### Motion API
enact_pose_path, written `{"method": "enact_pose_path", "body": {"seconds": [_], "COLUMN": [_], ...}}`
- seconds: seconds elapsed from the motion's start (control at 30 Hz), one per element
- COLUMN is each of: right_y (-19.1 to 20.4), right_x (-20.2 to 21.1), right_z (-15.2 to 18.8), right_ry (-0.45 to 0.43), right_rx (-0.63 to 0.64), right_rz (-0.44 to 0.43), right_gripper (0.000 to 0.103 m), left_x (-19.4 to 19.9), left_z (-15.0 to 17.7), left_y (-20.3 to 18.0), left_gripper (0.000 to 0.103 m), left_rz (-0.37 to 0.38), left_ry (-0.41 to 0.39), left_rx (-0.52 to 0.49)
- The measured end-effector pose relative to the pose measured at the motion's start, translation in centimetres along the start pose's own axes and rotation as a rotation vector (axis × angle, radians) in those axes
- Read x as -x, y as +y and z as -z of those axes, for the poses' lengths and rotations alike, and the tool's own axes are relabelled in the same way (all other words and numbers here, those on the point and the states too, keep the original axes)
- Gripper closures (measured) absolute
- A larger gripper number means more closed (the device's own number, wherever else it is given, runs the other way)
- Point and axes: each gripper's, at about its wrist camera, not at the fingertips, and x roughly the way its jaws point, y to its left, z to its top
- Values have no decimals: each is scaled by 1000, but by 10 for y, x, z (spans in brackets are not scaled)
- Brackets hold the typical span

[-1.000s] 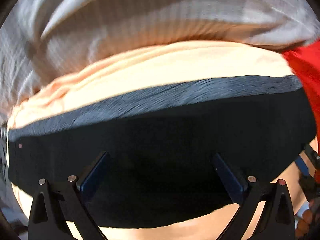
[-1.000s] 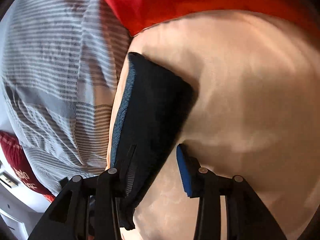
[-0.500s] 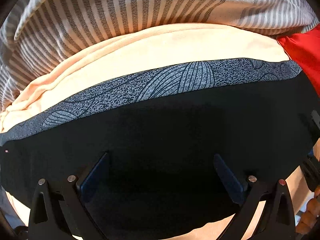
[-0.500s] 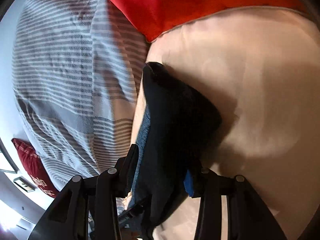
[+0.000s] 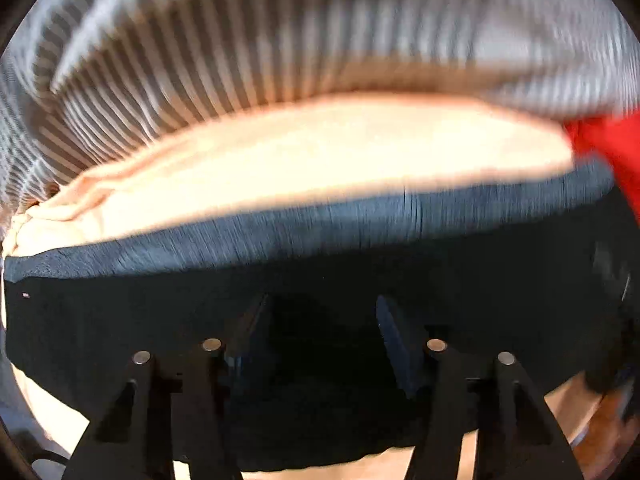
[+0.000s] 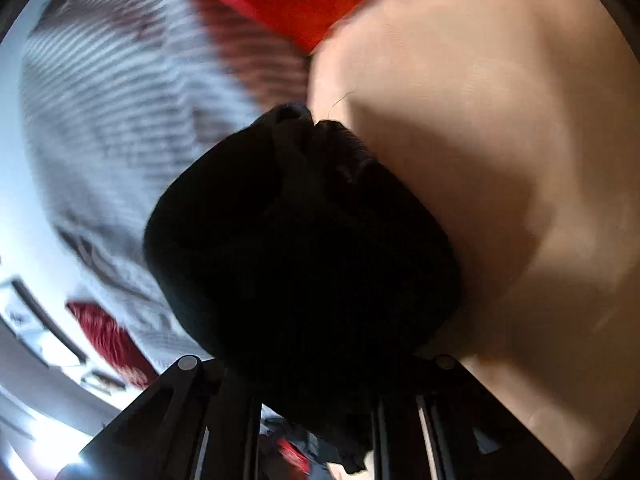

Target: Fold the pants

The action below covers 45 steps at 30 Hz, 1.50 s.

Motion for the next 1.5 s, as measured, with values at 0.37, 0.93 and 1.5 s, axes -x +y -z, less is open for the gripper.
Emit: {"method": "enact_pose_path", "body": {"seconds": [0.37,0.93,1.5], "right_y": [26,133,179], "right_x": [-7,-41,-242], "right_z": [5,65,285], "right_ry": [51,102,118], "right_rx": [89,407,1143], "right_rz": [3,195,809], "right_gripper": [90,90,87], "left_x": [-39,-8,26], "left_z": [-15,76,114], "left_y": [-28,7,266], "left_gripper": [44,43,43], "left_rz": [-159,26,-84], "left_ry": [-88,12,54], "left_rx": [-89,-59,198]}}
